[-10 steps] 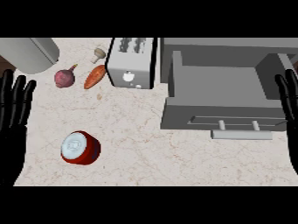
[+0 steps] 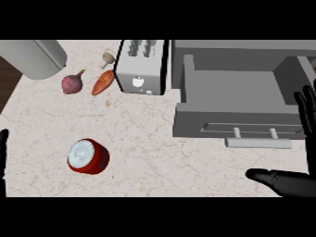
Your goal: Pick up the can, place it into the drawer and close the drawer
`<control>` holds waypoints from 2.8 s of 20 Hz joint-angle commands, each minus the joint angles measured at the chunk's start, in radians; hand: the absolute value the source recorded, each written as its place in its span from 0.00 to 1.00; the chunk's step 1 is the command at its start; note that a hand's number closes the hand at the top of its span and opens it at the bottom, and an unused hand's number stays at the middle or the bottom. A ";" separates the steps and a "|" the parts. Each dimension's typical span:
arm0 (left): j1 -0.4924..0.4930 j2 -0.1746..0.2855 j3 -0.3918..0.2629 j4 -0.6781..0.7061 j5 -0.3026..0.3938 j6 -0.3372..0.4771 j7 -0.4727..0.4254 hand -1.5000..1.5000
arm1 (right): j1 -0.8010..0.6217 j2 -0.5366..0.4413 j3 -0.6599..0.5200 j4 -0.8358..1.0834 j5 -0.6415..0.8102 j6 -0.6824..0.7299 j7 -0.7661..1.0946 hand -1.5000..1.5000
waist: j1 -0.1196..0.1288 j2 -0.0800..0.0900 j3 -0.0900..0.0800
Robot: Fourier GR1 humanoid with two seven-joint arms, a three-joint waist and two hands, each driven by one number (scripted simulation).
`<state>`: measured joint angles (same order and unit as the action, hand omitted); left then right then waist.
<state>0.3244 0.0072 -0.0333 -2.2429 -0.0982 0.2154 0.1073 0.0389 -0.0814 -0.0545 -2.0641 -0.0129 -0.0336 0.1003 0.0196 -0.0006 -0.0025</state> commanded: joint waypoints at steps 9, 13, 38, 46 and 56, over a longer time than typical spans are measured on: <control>0.124 -0.007 -0.166 -0.189 -0.161 0.211 0.263 0.00 | 0.103 0.002 -0.048 -0.051 -0.048 0.014 0.085 0.00 | -0.020 0.000 0.003; 0.108 0.004 -0.115 -0.138 -0.117 0.193 0.231 0.00 | 0.143 0.021 -0.062 0.008 -0.054 0.043 -0.027 0.00 | -0.020 0.000 0.003; 0.058 -0.007 -0.258 0.548 0.114 0.489 -0.296 0.00 | 0.130 -0.022 -0.159 -0.081 -0.098 0.087 0.074 0.00 | -0.021 0.000 0.002; 0.009 0.006 -0.112 0.666 0.214 0.367 -0.373 0.00 | 0.143 -0.010 -0.158 -0.170 -0.099 0.091 0.146 0.00 | -0.021 0.000 0.002; -0.064 -0.001 -0.051 0.872 0.309 0.314 -0.483 0.00 | 0.158 -0.014 -0.206 -0.247 -0.146 0.118 0.211 0.00 | -0.022 0.000 0.002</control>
<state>0.2784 0.0066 -0.1093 -1.3964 0.1930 0.5462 -0.3798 0.1712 -0.0923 -0.2434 -2.2334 -0.1265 0.0701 0.2530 -0.0012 -0.0004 -0.0002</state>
